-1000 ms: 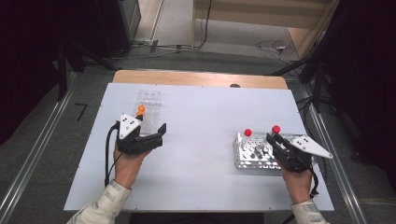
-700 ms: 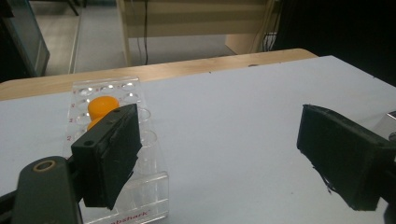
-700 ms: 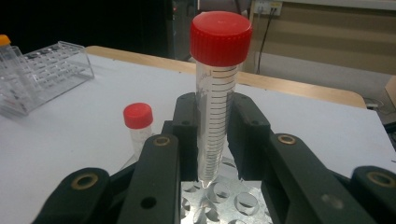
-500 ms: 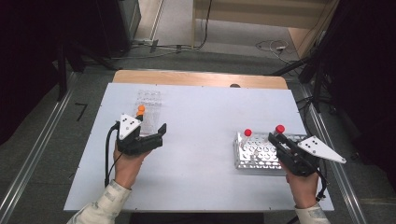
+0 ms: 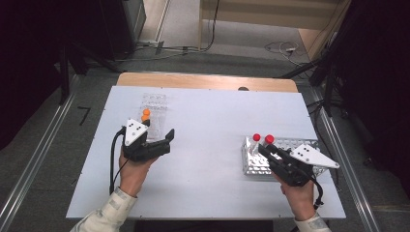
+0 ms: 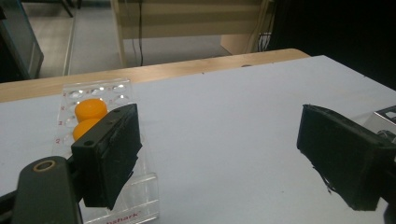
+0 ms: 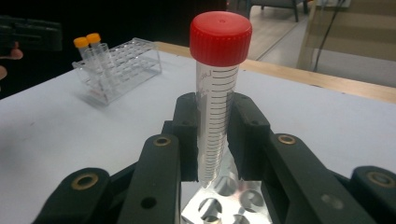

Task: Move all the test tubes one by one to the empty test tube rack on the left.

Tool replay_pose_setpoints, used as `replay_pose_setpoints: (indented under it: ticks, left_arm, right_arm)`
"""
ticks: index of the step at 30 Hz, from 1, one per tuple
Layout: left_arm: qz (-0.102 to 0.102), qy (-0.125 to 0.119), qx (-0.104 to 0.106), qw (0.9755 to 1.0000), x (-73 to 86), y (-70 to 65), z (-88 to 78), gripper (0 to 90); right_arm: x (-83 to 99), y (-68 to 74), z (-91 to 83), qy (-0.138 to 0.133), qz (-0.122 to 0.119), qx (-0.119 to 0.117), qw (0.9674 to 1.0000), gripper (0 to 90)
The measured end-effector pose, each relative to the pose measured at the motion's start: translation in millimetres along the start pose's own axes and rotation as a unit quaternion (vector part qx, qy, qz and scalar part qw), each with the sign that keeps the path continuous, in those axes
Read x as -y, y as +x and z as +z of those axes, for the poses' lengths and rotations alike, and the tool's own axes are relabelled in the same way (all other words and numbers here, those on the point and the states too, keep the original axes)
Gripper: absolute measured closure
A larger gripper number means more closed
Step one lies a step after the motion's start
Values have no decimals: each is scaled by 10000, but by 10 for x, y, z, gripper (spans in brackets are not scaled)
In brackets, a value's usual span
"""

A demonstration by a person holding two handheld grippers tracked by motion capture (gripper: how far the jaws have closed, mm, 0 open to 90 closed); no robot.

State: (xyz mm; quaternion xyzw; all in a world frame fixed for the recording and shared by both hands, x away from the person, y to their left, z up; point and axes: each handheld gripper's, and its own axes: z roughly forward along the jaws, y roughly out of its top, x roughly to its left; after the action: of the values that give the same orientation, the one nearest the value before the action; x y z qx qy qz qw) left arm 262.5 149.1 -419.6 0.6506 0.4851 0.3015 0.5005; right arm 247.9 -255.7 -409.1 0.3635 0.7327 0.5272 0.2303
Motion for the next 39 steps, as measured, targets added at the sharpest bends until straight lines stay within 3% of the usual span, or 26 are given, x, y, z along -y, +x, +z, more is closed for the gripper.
replay_pose_setpoints:
  ticks: [13, 22, 31, 39]
  left_arm:
    - [94, 13, 265, 9996, -1, -150, -9, 141]
    - [232, 68, 576, 9980, 12, -315, -3, 146]
    - [487, 121, 1093, 9927, 46, -581, 1, 195]
    - [723, 201, 1508, 9857, 105, -687, 28, 404]
  right_arm:
    - [49, 395, 469, 346, -258, -600, 9973, 711]
    - [86, 551, 794, 577, -377, -750, 9948, 712]
    - [109, 717, 1040, 738, -501, -884, 9921, 712]
    - [112, 921, 1143, 836, -657, -1127, 9879, 712]
